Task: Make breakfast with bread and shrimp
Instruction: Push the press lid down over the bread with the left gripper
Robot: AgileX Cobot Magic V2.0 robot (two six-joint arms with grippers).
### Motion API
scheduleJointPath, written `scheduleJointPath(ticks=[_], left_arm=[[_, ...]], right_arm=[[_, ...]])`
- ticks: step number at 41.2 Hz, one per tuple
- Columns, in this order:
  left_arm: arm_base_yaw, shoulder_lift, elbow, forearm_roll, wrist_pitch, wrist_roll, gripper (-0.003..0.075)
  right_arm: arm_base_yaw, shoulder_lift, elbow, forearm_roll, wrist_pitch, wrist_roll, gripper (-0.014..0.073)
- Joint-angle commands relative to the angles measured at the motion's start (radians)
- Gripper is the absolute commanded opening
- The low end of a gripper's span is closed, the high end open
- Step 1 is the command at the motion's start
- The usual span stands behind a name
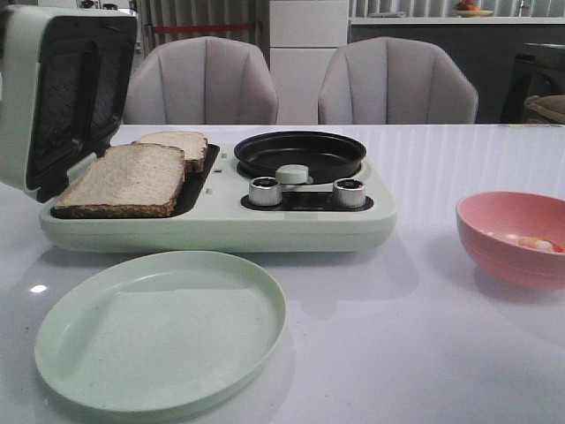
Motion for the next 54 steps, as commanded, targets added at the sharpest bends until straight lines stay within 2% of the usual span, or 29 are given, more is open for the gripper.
scheduleJointPath(ticks=[1,17,37,46,54], left_arm=[[-0.046,-0.047,-0.047,-0.078,-0.021,0.005,0.0101],[-0.21,-0.047,-0.047,-0.085,-0.024,0.047,0.0101],[-0.332,-0.066,-0.047,-0.057,-0.007,0.057,0.0101],[-0.485,-0.19,-0.011,0.047,0.0,0.057,0.0101],[-0.647,-0.378,0.153,0.115,-0.087,0.057,0.0101]], right_arm=[[-0.001,0.002,-0.026,-0.017,-0.069,0.0,0.0526],[-0.001,0.002,-0.026,-0.017,-0.069,0.0,0.0526],[-0.001,0.002,-0.026,-0.017,-0.069,0.0,0.0526],[-0.001,0.002,-0.026,-0.017,-0.069,0.0,0.0526],[-0.001,0.002,-0.026,-0.017,-0.069,0.0,0.0526]])
